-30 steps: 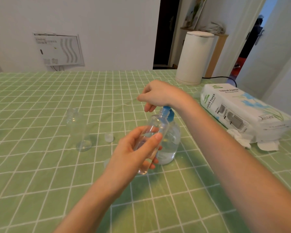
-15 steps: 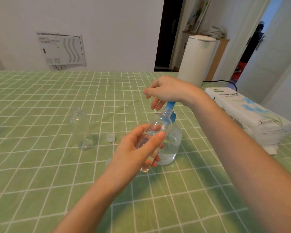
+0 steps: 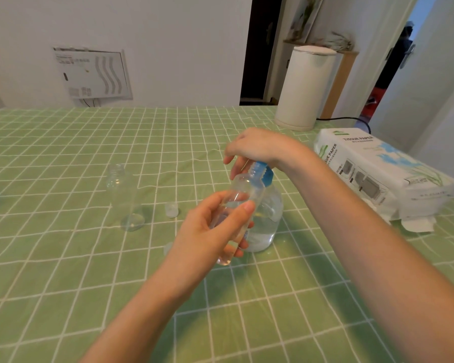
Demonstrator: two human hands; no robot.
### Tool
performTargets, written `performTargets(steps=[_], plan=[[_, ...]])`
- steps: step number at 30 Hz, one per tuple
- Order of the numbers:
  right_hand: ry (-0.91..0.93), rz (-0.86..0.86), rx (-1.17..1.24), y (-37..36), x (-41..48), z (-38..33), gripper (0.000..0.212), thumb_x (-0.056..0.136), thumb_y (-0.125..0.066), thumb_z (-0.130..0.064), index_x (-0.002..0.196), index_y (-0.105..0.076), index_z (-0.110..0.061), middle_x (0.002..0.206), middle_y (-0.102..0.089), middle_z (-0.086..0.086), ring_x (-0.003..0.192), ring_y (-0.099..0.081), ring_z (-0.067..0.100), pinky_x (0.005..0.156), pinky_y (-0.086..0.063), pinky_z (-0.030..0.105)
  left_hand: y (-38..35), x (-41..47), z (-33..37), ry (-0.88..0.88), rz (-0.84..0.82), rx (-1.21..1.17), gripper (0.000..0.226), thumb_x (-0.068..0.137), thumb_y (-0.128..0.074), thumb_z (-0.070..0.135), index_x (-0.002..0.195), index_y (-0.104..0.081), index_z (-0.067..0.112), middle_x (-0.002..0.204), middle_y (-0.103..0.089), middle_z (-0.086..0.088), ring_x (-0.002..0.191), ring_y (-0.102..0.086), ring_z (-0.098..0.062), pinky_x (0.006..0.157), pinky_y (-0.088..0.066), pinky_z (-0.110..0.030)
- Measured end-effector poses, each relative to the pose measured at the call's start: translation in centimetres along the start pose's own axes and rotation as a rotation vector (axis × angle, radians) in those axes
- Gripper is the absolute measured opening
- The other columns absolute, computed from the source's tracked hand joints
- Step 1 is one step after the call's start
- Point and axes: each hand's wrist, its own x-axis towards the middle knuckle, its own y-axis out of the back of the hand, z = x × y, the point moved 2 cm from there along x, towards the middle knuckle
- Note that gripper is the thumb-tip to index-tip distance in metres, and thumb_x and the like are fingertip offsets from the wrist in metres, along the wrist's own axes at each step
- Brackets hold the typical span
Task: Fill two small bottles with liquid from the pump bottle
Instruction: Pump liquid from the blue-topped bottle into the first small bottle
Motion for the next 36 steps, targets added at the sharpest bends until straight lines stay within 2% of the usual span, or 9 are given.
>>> performTargets(steps=[7,14,16,18,22,24,27,31,36], plan=[[0.013,0.014,0.004,-0.5,-0.1,0.2,0.018,0.090,-0.051,-0.024,0.079,-0.065,-0.021,0.110,-0.067,0.011,0.104,-0.063,0.031,0.073,-0.043,0.031,0.0,-0.1,-0.1,0.017,0.012,-0.009,0.040,0.065,-0.063,0.042,0.100,-0.065,0.020,0.066,-0.065,0.002,0.049,-0.057,-0.010,0.042,-0.043,-0.016],[0.042,0.052,-0.032,0.9,0.0,-0.6,0.028,0.090,-0.052,-0.025,0.107,-0.065,-0.008,0.104,-0.072,0.013,0.097,-0.067,0.026,0.077,-0.049,0.033,0.0,0.0,0.2,-0.010,0.000,0.009,0.041,0.066,-0.063,0.044,0.102,-0.066,0.023,0.069,-0.067,0.002,0.053,-0.059,-0.009,0.047,-0.048,-0.019],[0.038,0.038,-0.041,0.8,-0.1,-0.7,0.026,0.089,-0.052,-0.024,0.105,-0.066,-0.008,0.104,-0.072,0.012,0.090,-0.065,0.024,0.069,-0.044,0.030,0.1,0.0,0.2,-0.010,-0.001,0.011,0.041,0.066,-0.063,0.045,0.101,-0.066,0.024,0.068,-0.067,0.003,0.053,-0.059,-0.009,0.048,-0.048,-0.018],[0.028,0.027,-0.038,0.6,-0.1,-0.6,0.020,0.090,-0.051,-0.023,0.098,-0.066,-0.012,0.100,-0.072,0.009,0.096,-0.066,0.025,0.066,-0.043,0.028,0.1,0.0,0.2,-0.009,-0.002,0.013,0.041,0.066,-0.063,0.045,0.102,-0.066,0.024,0.068,-0.067,0.004,0.053,-0.059,-0.009,0.047,-0.048,-0.018],[0.028,0.026,0.003,0.6,-0.3,-0.6,0.015,0.091,-0.051,-0.021,0.085,-0.064,-0.016,0.104,-0.070,0.011,0.103,-0.065,0.031,0.088,-0.051,0.038,0.1,0.0,0.1,-0.006,-0.003,0.016,0.040,0.067,-0.063,0.044,0.101,-0.066,0.025,0.068,-0.067,0.004,0.052,-0.059,-0.009,0.046,-0.047,-0.019],[0.025,0.025,0.011,0.5,-0.5,-0.5,0.015,0.091,-0.051,-0.020,0.083,-0.063,-0.016,0.108,-0.069,0.013,0.105,-0.064,0.032,0.089,-0.050,0.038,0.1,-0.1,0.1,-0.002,-0.004,0.013,0.038,0.067,-0.063,0.044,0.100,-0.065,0.025,0.067,-0.067,0.004,0.051,-0.059,-0.009,0.045,-0.046,-0.018],[0.017,0.011,-0.029,0.0,-0.5,-0.3,0.016,0.091,-0.052,-0.021,0.096,-0.067,-0.016,0.114,-0.067,0.013,0.109,-0.062,0.031,0.080,-0.046,0.033,0.1,-0.1,0.0,0.004,0.002,0.002,0.041,0.065,-0.063,0.044,0.100,-0.065,0.023,0.066,-0.066,0.003,0.051,-0.058,-0.009,0.044,-0.045,-0.018],[0.012,0.004,-0.018,-0.4,-0.5,-0.2,0.018,0.091,-0.053,-0.022,0.100,-0.067,-0.016,0.115,-0.067,0.014,0.110,-0.062,0.032,0.094,-0.048,0.038,0.0,-0.1,-0.1,0.022,0.010,-0.009,0.042,0.064,-0.064,0.043,0.100,-0.065,0.022,0.068,-0.065,0.001,0.049,-0.057,-0.009,0.043,-0.044,-0.017],[0.011,0.026,-0.020,-0.2,-0.3,-0.2,0.028,0.089,-0.055,-0.021,0.111,-0.065,-0.006,0.114,-0.068,0.018,0.102,-0.065,0.032,0.097,-0.048,0.043,0.0,0.0,0.0,0.020,0.015,0.008,0.041,0.065,-0.063,0.043,0.100,-0.065,0.022,0.068,-0.065,0.001,0.050,-0.057,-0.009,0.044,-0.045,-0.018]])
